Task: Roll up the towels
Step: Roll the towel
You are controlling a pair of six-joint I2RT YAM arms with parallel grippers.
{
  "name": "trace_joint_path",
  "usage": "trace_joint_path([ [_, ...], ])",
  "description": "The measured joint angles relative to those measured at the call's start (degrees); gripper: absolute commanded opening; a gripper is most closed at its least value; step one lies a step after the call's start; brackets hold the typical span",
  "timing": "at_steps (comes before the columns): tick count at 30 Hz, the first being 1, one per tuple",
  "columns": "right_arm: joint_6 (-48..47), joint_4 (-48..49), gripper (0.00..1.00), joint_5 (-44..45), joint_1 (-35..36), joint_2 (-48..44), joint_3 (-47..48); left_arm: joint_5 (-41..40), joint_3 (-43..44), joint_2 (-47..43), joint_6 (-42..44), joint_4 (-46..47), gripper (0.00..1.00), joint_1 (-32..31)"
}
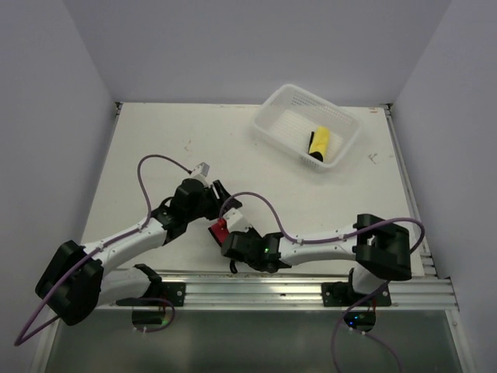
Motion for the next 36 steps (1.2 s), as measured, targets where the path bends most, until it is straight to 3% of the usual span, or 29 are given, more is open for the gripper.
trace_joint_path([
  [16, -0.9, -19.6, 0.0, 19.1, 11.2, 22.5, 20.5, 2.0, -3.5, -0.4, -1.5, 1.6, 0.57, 0.0],
  [31, -1.5, -33.7, 0.0, 25.0, 14.0, 34.0, 31.8, 4.7, -15.0, -3.4, -2.4, 9.6, 0.57, -0.2],
  [36, -2.0, -34.1, 0.08, 25.0, 14.2, 34.1, 32.0, 3.2, -15.4, -2.7, -2.0, 9.8, 0.57, -0.7],
])
